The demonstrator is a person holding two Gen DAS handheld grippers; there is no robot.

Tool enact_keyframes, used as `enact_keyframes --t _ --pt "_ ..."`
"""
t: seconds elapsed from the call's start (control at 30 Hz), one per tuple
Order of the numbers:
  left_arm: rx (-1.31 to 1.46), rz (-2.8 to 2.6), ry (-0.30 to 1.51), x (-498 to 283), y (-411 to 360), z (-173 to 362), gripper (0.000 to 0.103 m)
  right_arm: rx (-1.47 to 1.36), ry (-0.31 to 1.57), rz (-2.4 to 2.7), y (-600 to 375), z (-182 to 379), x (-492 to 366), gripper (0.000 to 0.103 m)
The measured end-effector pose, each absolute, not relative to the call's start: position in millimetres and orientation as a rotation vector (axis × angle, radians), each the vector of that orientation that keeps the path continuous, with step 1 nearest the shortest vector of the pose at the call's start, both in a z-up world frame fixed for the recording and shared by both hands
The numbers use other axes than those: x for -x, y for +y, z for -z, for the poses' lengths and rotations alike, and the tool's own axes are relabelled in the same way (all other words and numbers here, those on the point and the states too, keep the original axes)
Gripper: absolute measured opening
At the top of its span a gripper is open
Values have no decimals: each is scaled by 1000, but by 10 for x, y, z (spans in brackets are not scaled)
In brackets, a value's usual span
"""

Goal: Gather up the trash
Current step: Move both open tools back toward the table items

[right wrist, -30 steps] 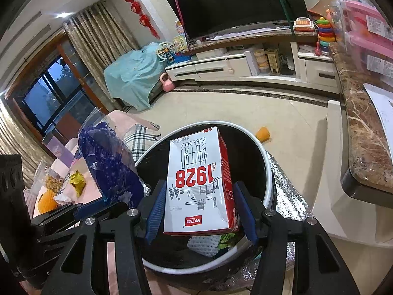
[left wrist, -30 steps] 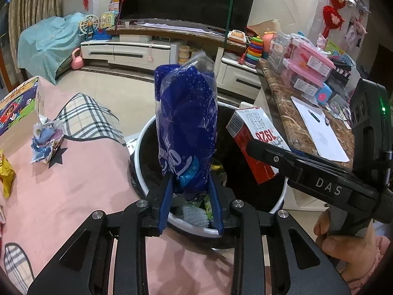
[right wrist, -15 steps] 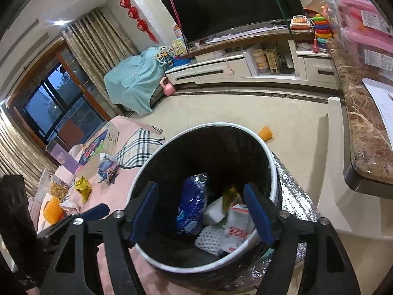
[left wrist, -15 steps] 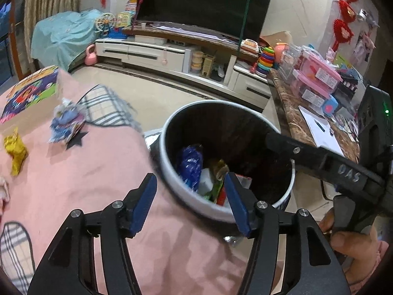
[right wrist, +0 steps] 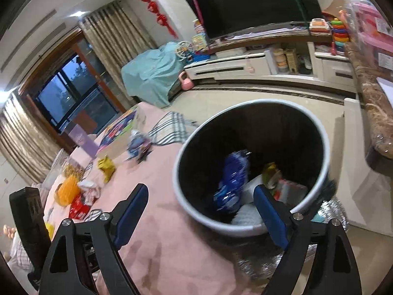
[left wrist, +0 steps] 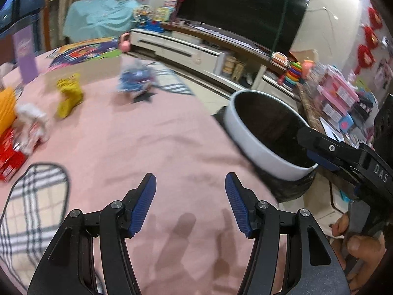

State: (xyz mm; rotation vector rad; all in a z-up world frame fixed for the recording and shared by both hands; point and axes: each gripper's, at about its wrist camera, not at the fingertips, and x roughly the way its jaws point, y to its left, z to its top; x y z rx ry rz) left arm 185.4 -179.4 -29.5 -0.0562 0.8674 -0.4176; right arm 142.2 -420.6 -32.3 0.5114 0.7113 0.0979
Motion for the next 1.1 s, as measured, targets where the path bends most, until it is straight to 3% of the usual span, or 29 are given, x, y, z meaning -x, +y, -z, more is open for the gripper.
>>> enact_keyframes --t 1.1 --pt "254 105 872 -1502 -84 564 61 -398 823 -314 -2826 484 -1569 93"
